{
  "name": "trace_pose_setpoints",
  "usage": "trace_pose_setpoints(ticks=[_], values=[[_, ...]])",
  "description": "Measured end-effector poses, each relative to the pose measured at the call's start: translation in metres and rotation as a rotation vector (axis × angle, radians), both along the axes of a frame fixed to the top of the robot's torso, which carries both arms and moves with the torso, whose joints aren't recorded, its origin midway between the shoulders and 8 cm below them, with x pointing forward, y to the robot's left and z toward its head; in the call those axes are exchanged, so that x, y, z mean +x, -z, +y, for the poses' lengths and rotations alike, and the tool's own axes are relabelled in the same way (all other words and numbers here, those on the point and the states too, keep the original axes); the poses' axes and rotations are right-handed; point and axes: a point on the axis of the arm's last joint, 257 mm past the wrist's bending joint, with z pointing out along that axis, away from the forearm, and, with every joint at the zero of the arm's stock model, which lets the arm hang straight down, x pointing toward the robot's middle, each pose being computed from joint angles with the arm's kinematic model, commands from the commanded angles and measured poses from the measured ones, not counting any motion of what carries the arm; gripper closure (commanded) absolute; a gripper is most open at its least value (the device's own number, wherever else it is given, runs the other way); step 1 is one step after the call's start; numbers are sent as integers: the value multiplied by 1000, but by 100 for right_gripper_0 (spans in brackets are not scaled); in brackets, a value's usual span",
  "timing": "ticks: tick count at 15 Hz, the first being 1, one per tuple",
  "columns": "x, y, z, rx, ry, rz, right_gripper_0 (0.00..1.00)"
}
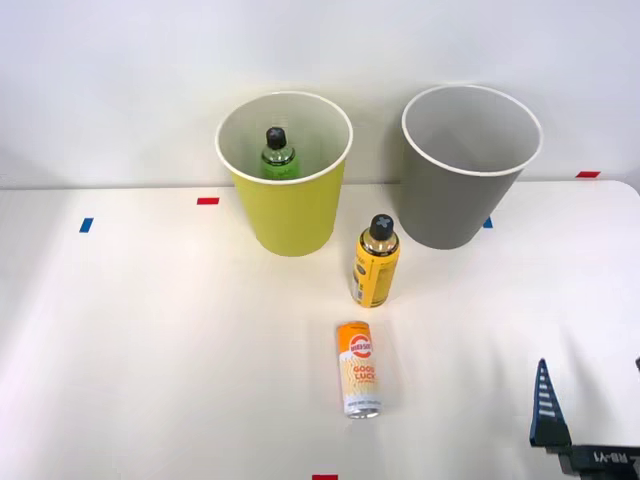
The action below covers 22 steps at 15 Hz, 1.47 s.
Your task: Put cans in the gray bin, plastic bottles in the light green bin
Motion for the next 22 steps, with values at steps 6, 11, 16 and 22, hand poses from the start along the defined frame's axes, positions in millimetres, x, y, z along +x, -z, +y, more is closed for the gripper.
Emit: trace_pose_setpoints(ticks=[6, 11, 16, 22], values=[[-45, 18, 30, 87, -49, 40, 0], [-66, 48, 40, 101, -1, 104, 0], [-84, 61, 56, 115, -4, 129, 0], [-86, 62, 56, 113, -2, 132, 0]])
